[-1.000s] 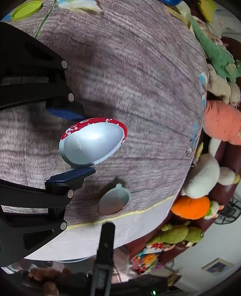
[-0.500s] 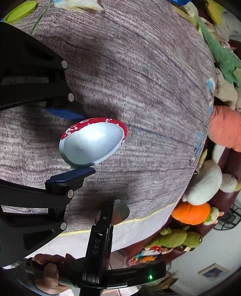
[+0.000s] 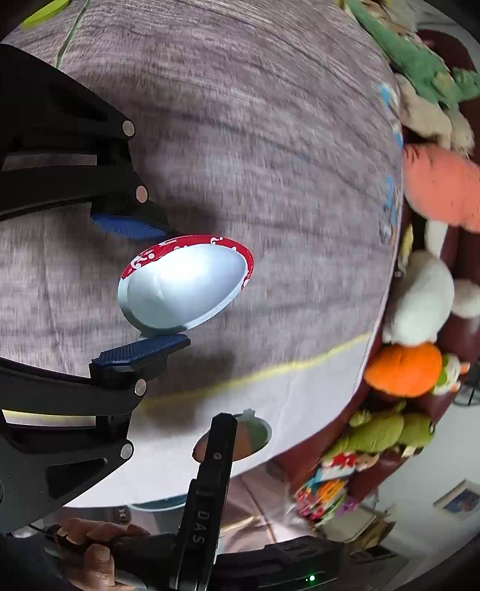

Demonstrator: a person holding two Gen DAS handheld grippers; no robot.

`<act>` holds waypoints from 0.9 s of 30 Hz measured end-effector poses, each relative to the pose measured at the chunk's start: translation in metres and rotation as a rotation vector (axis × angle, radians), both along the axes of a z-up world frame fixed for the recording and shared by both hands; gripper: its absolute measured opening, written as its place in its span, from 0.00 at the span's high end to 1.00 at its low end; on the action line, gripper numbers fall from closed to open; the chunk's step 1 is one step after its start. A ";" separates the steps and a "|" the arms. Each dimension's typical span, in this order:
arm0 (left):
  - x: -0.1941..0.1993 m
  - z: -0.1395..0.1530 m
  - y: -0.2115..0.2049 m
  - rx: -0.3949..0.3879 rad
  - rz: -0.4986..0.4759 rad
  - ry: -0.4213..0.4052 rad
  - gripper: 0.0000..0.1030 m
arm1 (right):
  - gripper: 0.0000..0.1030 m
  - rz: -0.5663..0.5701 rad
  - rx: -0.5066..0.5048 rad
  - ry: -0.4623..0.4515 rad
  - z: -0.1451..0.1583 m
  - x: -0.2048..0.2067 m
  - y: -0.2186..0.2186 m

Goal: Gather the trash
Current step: 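Grasp one white-red capsule half with the left tool while the right tool grasps the other, then carry both capsule halves over the bin and open both tools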

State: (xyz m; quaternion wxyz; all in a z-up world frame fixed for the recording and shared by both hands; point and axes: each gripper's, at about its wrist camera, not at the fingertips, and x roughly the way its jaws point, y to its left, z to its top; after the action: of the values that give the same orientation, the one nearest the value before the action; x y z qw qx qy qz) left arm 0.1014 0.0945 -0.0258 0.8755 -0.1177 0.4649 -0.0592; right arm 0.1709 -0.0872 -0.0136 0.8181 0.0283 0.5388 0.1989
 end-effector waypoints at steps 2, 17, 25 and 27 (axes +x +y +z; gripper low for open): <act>-0.001 0.005 -0.019 0.005 -0.028 -0.008 0.52 | 0.52 -0.026 0.013 -0.005 0.004 -0.005 -0.019; -0.005 0.035 -0.156 0.075 -0.250 -0.047 0.52 | 0.52 -0.251 0.134 -0.102 0.036 -0.058 -0.172; -0.007 0.039 -0.222 0.099 -0.356 -0.042 0.52 | 0.52 -0.366 0.187 -0.143 0.040 -0.086 -0.246; -0.007 0.039 -0.241 0.102 -0.382 -0.037 0.52 | 0.52 -0.394 0.192 -0.153 0.040 -0.093 -0.266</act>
State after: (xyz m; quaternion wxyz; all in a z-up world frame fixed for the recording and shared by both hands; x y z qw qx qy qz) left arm 0.0947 -0.1460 0.0134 0.8616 0.0184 0.4649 -0.2028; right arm 0.0776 -0.3533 0.0266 0.8732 0.1953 0.4379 0.0873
